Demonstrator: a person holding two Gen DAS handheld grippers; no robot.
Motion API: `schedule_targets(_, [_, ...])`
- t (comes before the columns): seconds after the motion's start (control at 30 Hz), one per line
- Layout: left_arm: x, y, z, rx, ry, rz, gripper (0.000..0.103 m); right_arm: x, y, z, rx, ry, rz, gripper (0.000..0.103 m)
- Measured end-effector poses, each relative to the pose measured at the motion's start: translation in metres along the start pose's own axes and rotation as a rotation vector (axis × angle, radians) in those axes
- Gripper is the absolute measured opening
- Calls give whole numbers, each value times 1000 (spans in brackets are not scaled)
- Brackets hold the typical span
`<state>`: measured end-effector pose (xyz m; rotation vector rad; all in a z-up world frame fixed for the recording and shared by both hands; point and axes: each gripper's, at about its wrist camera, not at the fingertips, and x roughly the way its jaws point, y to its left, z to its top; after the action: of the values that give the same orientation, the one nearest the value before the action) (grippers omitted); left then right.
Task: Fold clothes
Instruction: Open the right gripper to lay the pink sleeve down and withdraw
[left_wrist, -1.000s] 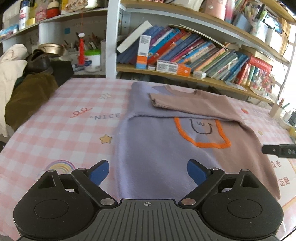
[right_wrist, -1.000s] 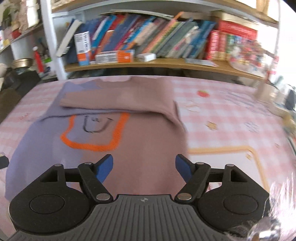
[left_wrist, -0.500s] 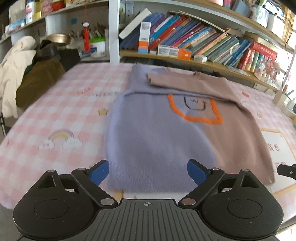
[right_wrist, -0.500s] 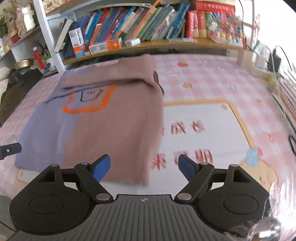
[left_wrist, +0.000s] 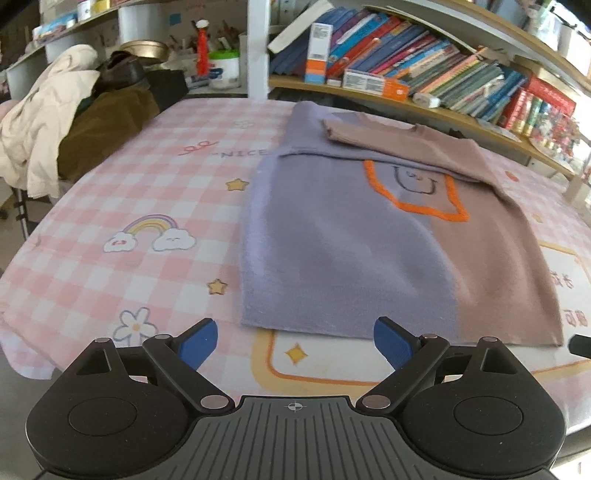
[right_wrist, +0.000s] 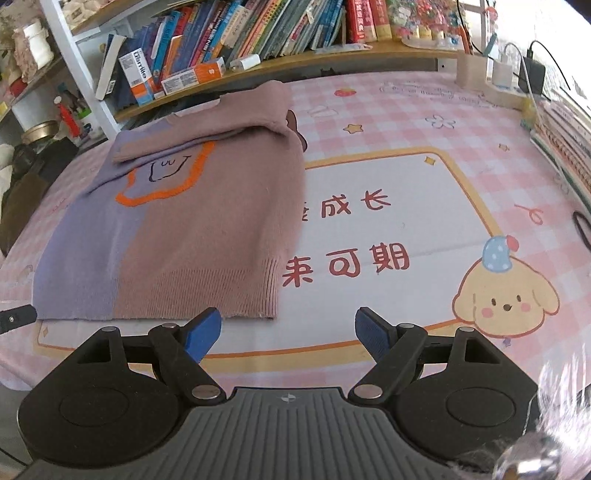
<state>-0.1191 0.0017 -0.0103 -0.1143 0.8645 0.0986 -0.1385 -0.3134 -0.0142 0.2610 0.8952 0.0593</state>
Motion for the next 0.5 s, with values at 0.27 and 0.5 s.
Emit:
schedule_targets(0.27, [17,30,18,-96,7,7,94,11,-15,12,116,1,21,77])
schedule_targets(0.5, [32,39,29,-98,19,43,94,25,-18,22,166,14,4,67])
